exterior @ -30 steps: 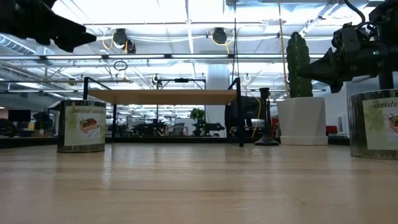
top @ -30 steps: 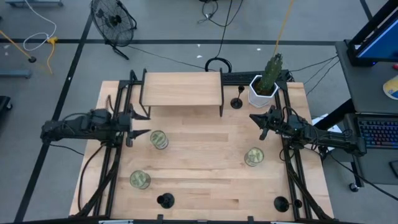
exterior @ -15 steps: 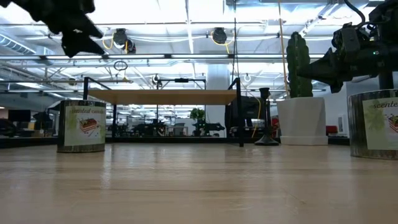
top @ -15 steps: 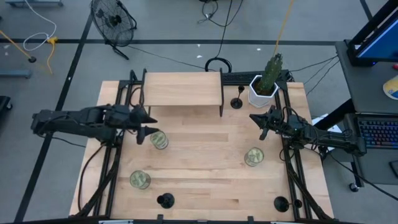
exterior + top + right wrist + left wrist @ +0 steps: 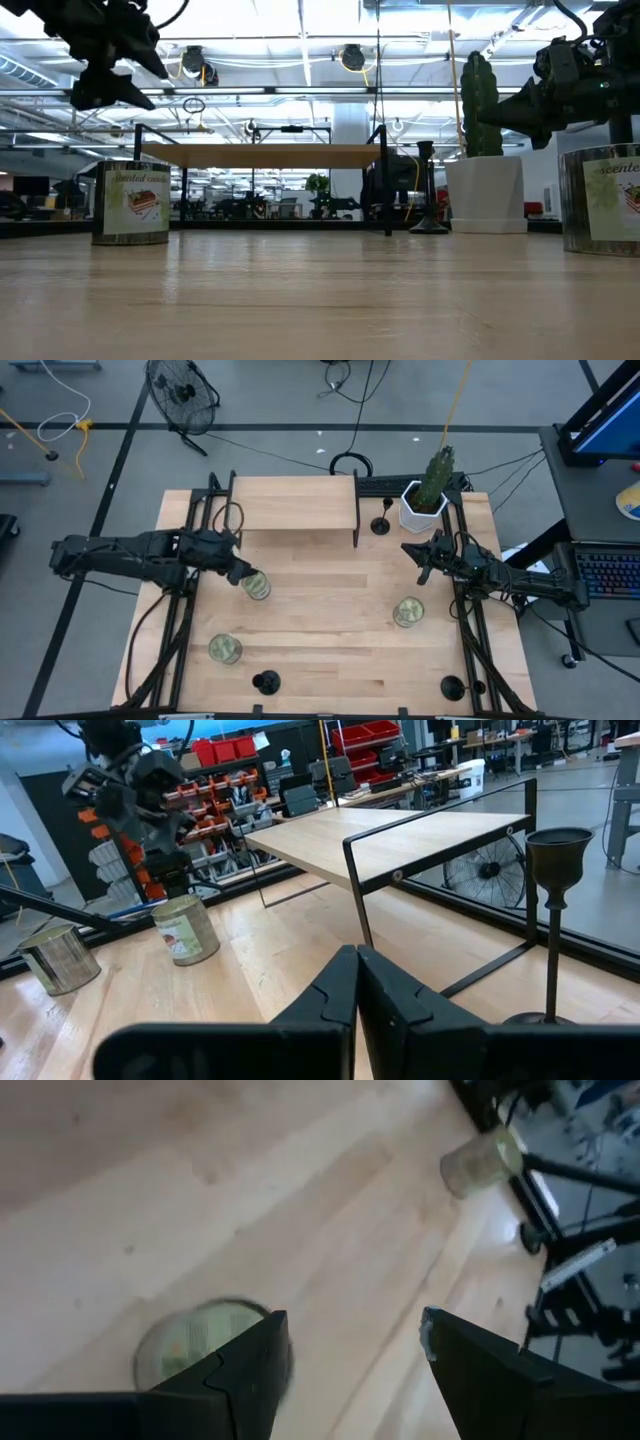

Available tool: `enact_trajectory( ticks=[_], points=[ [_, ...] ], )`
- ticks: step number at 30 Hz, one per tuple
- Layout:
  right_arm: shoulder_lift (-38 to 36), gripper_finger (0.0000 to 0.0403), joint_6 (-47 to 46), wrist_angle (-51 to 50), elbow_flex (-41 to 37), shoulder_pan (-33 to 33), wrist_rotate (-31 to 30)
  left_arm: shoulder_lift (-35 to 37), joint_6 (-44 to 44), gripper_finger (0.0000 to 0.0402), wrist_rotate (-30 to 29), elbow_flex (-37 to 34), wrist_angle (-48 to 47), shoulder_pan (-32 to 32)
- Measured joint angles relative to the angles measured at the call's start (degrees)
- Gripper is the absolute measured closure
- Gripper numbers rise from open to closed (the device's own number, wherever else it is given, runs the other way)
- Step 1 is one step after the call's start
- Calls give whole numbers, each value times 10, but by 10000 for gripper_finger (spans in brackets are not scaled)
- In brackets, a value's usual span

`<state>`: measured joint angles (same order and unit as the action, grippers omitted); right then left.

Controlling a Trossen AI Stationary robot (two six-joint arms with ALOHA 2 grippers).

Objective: Pick & Place candle stick holders
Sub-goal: Put the top green scented candle on the shelf

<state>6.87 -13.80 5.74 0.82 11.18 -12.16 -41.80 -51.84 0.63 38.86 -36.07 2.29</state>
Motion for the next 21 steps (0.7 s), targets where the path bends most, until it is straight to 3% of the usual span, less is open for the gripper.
enact_trajectory(
  ticks=[9, 21],
  points=[
    [0, 398, 0, 0, 0, 0, 0, -107, -77, 163, -1, 120, -263, -8],
    [0, 399, 0, 0, 0, 0, 0, -160, -9, 163, 8, 123, -268, -8]
  ],
)
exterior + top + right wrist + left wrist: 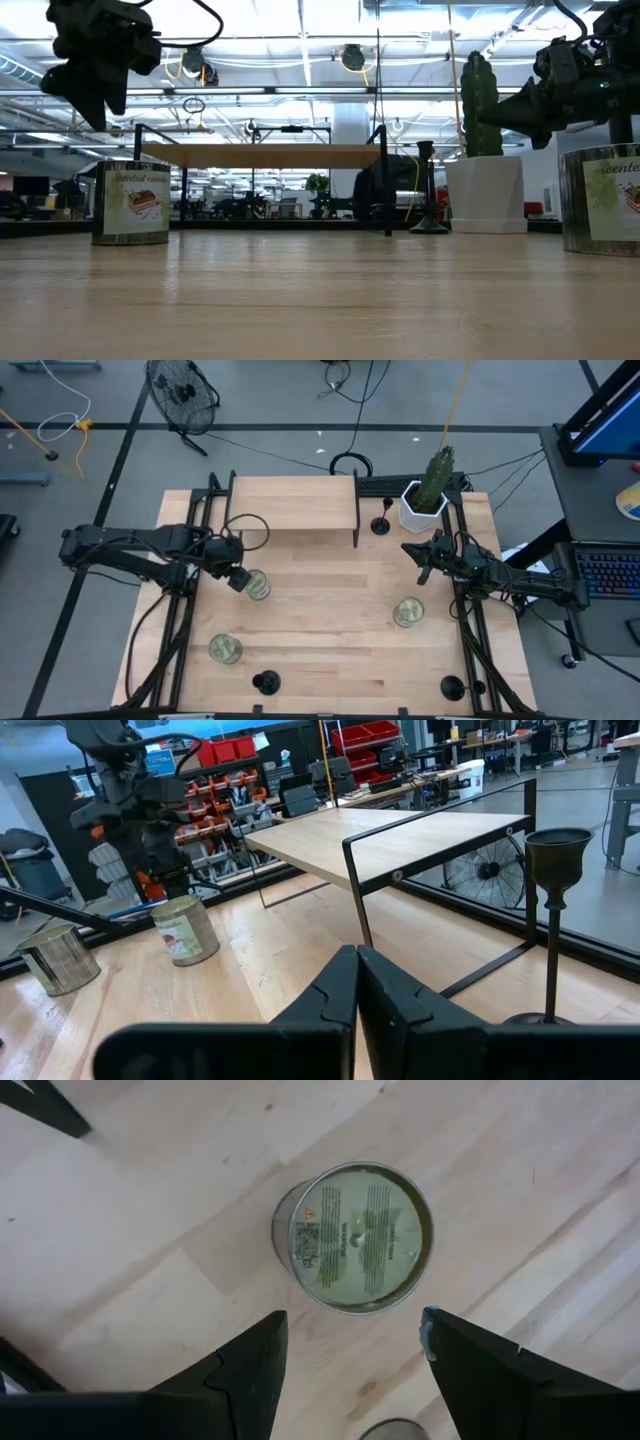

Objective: Pick & Place candle stick holders
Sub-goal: Put the top green scented candle on the shelf

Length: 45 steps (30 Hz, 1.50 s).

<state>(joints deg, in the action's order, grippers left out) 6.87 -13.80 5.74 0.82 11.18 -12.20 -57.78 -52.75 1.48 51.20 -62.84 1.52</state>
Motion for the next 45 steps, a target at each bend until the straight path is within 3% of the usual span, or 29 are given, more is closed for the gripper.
enact_trajectory(
  ticks=[16, 39, 45],
  points=[
    [0, 399, 0, 0, 0, 0, 0, -47, -76, 163, 0, 0, -1, 0],
    [0, 399, 0, 0, 0, 0, 0, -121, -93, 163, 0, 0, -4, 0],
    [0, 399, 0, 0, 0, 0, 0, -151, -137, 163, 35, 0, -6, 0]
  ],
)
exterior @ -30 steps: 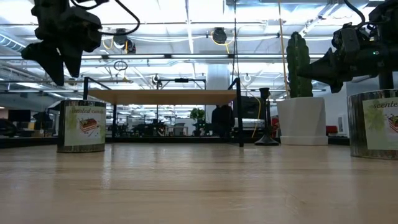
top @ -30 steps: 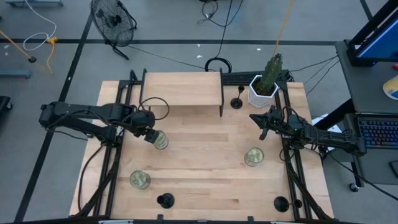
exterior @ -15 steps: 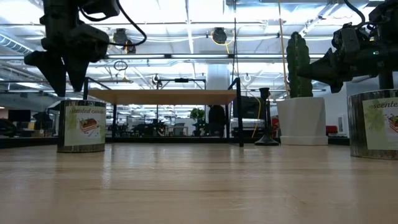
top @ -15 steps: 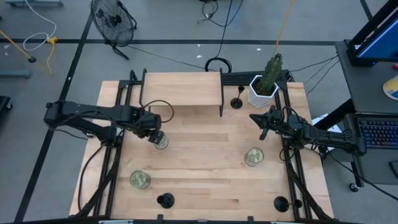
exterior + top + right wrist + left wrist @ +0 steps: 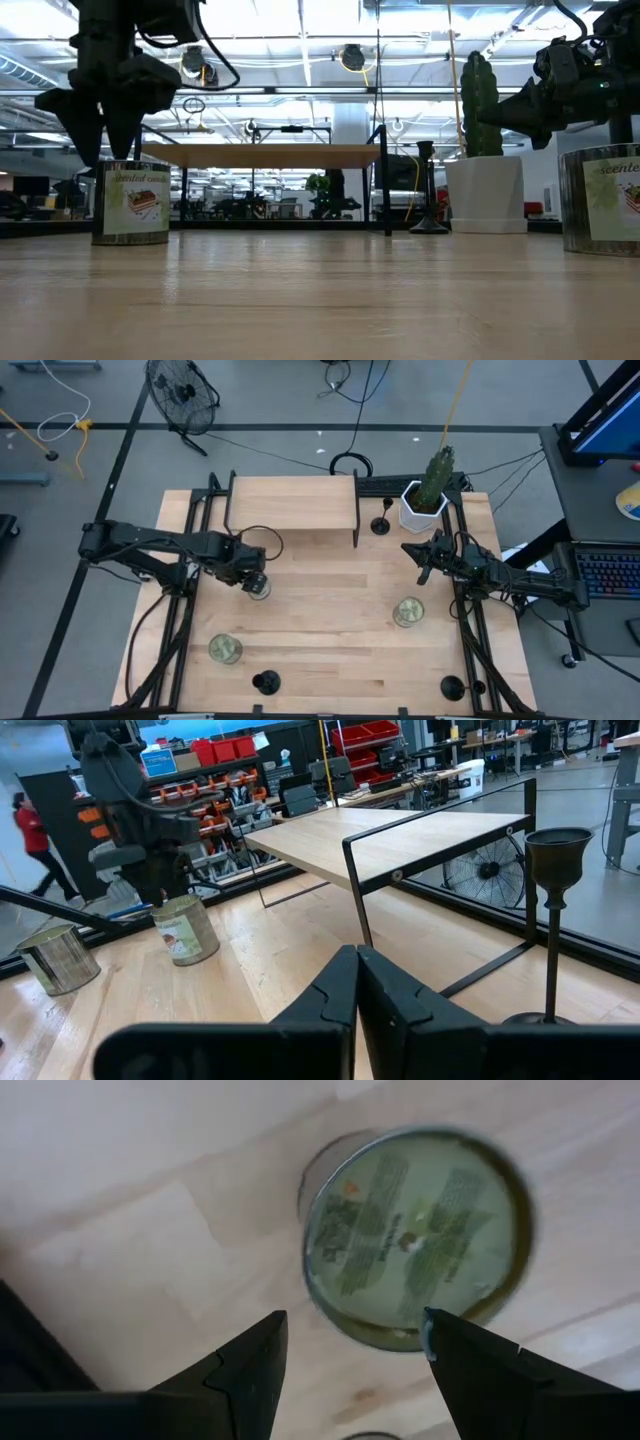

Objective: Pick & Place candle stick holders
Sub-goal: Put the top green scented candle on the shelf

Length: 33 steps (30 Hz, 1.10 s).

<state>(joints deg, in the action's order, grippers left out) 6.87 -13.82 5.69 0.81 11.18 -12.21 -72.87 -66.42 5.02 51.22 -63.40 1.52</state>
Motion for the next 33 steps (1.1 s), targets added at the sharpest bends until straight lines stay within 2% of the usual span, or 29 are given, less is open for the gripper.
enact_trajectory(
  ticks=[5, 17, 30, 33],
  points=[
    [0, 399, 0, 0, 0, 0, 0, -18, -15, 163, 27, 0, -17, 0],
    [0, 399, 0, 0, 0, 0, 0, -17, -101, 163, -1, 0, -19, 0],
    [0, 398, 0, 0, 0, 0, 0, -43, -148, 163, 16, -1, 2, 0],
    [0, 399, 0, 0, 0, 0, 0, -53, -145, 179, 27, -6, 4, -1]
  ],
)
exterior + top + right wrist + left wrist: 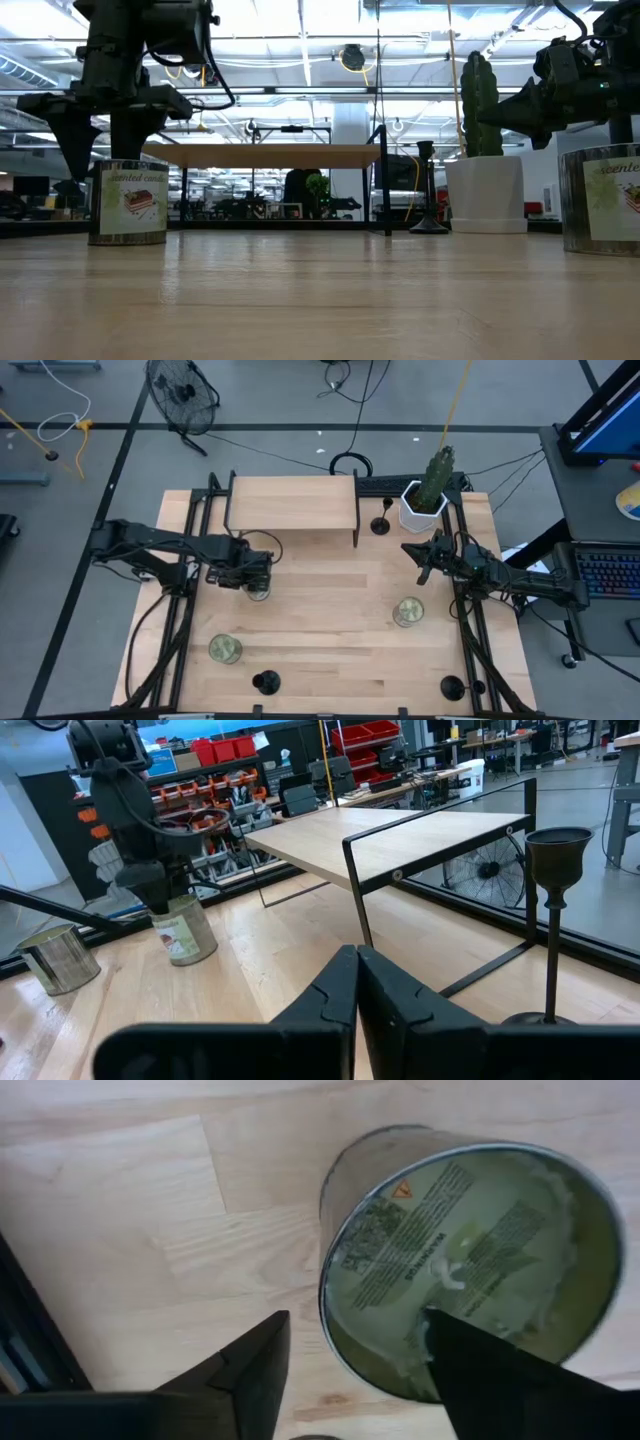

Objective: Pick & Place candle stick holders
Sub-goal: Put the top green scented candle on the shelf

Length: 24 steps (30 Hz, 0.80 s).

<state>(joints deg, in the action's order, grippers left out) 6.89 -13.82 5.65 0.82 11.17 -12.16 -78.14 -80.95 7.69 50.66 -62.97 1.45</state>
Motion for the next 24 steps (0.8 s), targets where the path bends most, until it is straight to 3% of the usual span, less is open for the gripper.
enact_trajectory(
  ticks=[15, 24],
  points=[
    [0, 399, 0, -3, 0, 0, 0, 1, -2, 390, -30, -3, 2, 0],
    [0, 399, 0, -3, 0, 0, 0, 1, 17, 396, -32, -4, 2, 1]
  ],
)
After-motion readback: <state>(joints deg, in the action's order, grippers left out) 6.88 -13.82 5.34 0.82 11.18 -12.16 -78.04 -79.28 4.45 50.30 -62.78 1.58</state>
